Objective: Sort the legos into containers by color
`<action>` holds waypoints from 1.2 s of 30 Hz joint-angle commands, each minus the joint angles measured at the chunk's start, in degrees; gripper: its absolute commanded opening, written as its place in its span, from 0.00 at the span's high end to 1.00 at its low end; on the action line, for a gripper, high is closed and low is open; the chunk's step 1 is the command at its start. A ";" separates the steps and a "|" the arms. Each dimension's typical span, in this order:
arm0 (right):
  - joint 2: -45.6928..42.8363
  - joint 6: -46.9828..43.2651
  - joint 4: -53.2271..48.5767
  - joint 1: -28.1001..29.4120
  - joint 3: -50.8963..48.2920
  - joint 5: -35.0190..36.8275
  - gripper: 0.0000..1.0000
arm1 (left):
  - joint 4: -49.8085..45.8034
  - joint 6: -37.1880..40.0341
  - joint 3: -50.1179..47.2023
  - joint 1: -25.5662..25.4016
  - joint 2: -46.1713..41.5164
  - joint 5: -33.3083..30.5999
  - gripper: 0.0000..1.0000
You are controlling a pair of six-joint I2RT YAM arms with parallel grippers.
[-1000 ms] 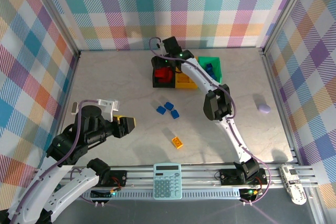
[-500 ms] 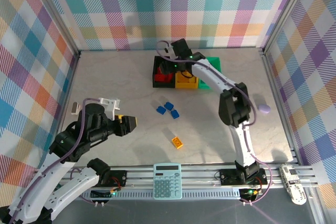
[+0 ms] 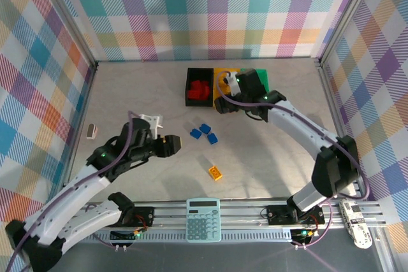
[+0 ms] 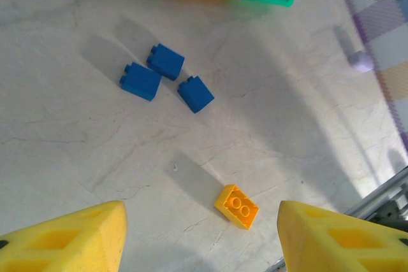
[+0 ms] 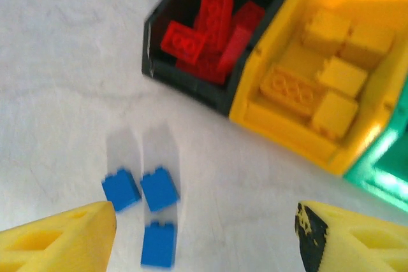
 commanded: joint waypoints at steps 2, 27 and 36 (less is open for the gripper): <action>-8.18 4.02 -2.66 -1.36 -7.80 3.19 0.24 | 3.17 -5.37 0.92 -5.94 6.95 -6.70 0.36; -28.73 9.56 -9.74 -7.77 -22.34 4.33 0.18 | -2.84 -43.78 18.66 -29.32 48.70 -22.24 0.34; -30.10 9.03 -9.55 -7.95 -22.85 3.65 0.16 | -6.16 -46.64 21.15 -30.55 52.60 -20.95 0.34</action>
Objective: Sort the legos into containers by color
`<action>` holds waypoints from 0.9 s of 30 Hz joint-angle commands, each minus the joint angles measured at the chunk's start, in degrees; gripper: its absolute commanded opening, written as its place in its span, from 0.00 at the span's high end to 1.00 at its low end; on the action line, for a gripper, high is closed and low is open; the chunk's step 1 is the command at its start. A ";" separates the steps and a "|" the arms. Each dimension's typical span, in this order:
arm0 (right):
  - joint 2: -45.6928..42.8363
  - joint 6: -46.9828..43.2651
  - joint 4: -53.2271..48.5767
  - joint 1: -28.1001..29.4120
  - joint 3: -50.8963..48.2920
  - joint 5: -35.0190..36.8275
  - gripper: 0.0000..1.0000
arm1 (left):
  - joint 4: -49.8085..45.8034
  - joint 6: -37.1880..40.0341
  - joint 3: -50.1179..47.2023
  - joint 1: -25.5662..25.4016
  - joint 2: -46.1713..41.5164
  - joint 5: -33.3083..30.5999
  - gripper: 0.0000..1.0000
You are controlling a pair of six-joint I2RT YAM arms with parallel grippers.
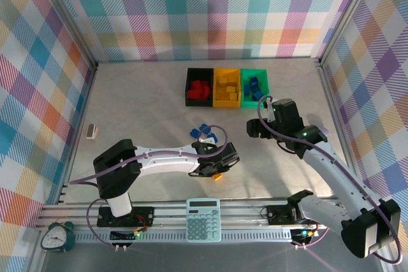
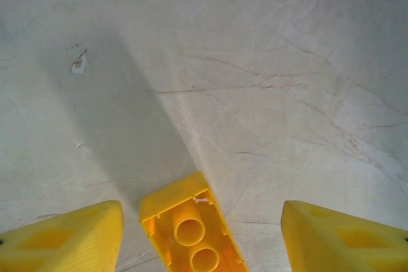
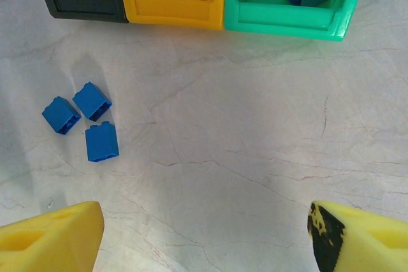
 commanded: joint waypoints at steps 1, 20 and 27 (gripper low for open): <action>-1.09 -0.42 -0.40 -0.54 -0.76 -0.49 0.16 | -3.68 -2.26 1.41 -0.56 0.60 0.30 0.34; -1.26 -0.30 -0.44 -0.59 -0.79 -0.48 0.16 | -0.78 0.90 2.29 -0.80 4.54 3.69 0.51; -1.17 -0.07 -0.64 -0.59 -0.63 -0.11 0.17 | -1.17 2.45 2.72 -0.33 4.57 3.68 0.66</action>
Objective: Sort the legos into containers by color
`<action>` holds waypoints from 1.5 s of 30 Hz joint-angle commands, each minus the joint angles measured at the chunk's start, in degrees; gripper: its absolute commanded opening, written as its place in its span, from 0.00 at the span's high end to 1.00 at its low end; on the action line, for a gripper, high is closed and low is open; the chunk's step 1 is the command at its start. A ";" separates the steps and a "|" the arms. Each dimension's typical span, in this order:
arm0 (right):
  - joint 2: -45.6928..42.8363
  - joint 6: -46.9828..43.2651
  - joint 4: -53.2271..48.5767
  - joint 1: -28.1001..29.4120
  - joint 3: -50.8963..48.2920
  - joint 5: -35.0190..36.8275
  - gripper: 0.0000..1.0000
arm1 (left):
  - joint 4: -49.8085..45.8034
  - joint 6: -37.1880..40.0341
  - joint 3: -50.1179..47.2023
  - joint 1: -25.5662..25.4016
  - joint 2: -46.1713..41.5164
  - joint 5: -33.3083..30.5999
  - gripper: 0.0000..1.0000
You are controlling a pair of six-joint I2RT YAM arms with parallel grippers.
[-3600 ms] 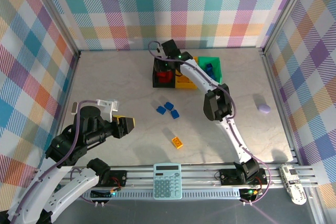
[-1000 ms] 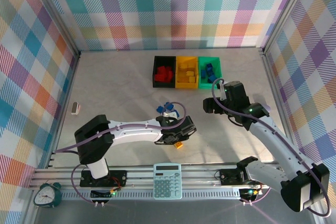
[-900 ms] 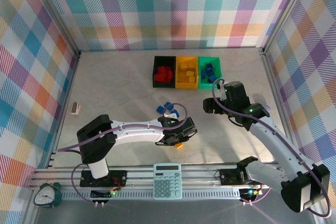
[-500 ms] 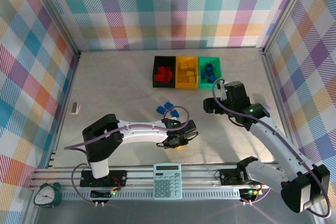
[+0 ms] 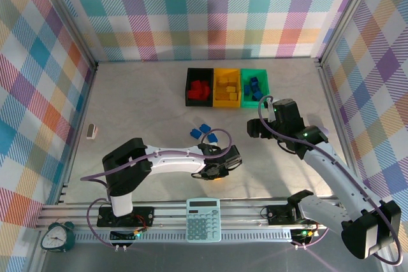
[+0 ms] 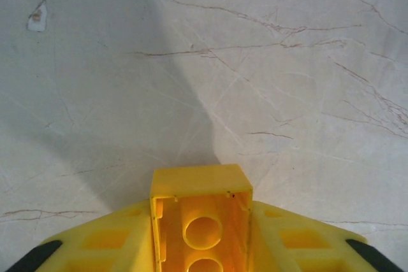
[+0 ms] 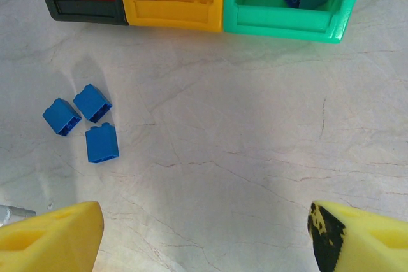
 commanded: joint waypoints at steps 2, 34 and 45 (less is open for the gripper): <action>-0.65 0.13 -0.64 -0.26 -0.58 0.26 0.16 | -2.21 1.93 1.76 0.58 -0.08 -1.37 0.69; -0.89 3.32 -0.12 -2.28 -1.95 -3.45 0.21 | -5.07 56.08 56.33 25.78 21.41 -7.68 0.75; -4.14 5.08 -1.64 -2.12 -4.08 -5.31 0.22 | -1.54 56.61 66.57 26.85 30.90 -8.48 0.74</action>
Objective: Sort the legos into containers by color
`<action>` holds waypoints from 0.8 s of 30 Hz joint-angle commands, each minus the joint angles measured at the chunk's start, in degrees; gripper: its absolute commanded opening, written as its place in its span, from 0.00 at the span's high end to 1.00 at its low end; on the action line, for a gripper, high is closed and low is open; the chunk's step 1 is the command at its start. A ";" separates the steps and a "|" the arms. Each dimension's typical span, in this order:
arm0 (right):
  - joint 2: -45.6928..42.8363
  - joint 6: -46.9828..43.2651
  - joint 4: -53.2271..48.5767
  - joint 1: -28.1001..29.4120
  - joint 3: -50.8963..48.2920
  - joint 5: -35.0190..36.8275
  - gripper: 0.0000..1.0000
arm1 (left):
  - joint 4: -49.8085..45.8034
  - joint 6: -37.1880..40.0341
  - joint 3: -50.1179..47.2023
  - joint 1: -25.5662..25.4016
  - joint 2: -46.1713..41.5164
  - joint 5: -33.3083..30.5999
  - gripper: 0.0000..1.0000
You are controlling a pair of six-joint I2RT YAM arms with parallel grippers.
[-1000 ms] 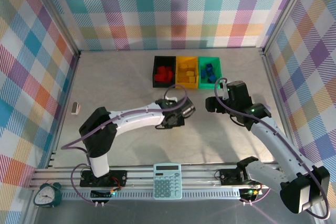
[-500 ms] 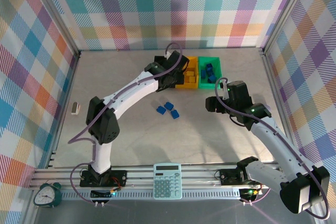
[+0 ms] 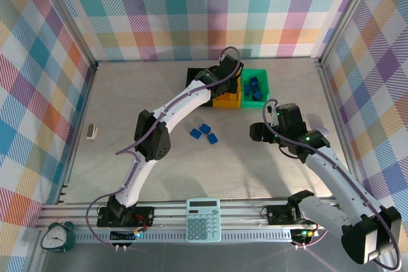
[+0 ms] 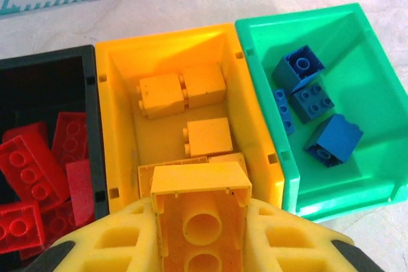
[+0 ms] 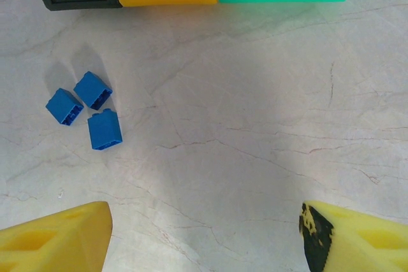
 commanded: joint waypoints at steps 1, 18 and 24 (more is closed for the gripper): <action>-1.33 1.50 -0.60 -0.18 -0.49 -2.47 0.23 | 4.43 1.93 0.37 0.87 1.76 -1.18 0.73; 0.01 1.71 -0.15 0.65 0.51 -3.66 0.22 | 12.31 4.07 -5.21 3.64 -1.37 0.85 0.39; 1.89 0.93 1.04 1.65 0.80 -3.62 0.22 | 17.43 5.70 -19.82 3.64 -14.69 5.90 0.33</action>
